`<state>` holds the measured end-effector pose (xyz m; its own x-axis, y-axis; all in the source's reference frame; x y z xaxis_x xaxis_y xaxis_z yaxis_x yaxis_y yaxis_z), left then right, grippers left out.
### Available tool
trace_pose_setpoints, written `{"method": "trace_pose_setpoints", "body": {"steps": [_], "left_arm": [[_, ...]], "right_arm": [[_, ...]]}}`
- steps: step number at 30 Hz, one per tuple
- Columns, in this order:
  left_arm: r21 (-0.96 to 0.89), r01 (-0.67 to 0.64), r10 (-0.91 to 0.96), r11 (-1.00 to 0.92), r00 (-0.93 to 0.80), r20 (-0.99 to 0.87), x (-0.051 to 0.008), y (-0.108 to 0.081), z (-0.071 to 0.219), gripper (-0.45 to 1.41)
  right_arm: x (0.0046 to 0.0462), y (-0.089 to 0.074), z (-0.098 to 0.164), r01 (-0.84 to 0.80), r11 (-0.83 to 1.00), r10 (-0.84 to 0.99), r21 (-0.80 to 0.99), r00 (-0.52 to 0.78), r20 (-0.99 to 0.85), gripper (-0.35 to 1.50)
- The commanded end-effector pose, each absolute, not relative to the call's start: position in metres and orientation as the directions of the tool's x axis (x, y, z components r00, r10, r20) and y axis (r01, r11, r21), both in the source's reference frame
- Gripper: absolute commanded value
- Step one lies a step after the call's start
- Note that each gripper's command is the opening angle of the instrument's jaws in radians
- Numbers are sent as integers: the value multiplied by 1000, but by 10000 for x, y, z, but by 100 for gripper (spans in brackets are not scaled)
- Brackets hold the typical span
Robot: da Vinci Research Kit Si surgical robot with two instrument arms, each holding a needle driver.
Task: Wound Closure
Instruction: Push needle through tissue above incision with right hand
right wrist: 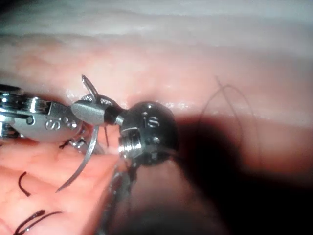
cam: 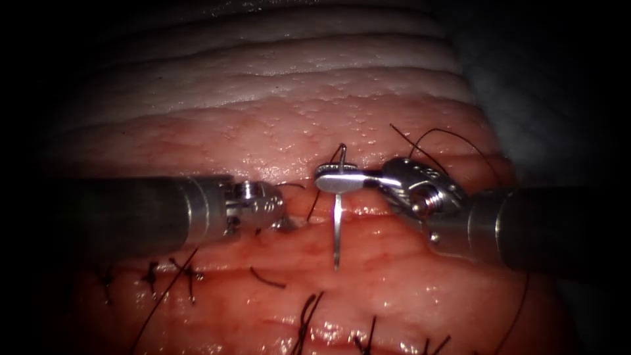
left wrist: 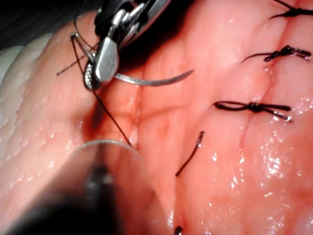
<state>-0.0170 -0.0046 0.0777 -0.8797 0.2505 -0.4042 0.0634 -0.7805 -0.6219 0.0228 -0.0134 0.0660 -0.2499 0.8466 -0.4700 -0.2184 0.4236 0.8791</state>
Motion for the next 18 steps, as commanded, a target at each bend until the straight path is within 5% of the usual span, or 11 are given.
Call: {"method": "trace_pose_setpoints", "body": {"steps": [1,5,18], "left_arm": [[-623,70,249,-779,-877,-410,-176,-46,780,-32],[-633,70,257,-771,-876,-409,-177,-47,779,-3],[-643,59,274,-763,-872,-405,-174,-51,771,10]], "right_arm": [[237,-131,670,-233,459,824,858,-249,-509,-35],[243,-131,673,-266,518,782,813,-239,-576,-35],[261,-116,682,-387,758,518,525,-132,-845,-35]]}}
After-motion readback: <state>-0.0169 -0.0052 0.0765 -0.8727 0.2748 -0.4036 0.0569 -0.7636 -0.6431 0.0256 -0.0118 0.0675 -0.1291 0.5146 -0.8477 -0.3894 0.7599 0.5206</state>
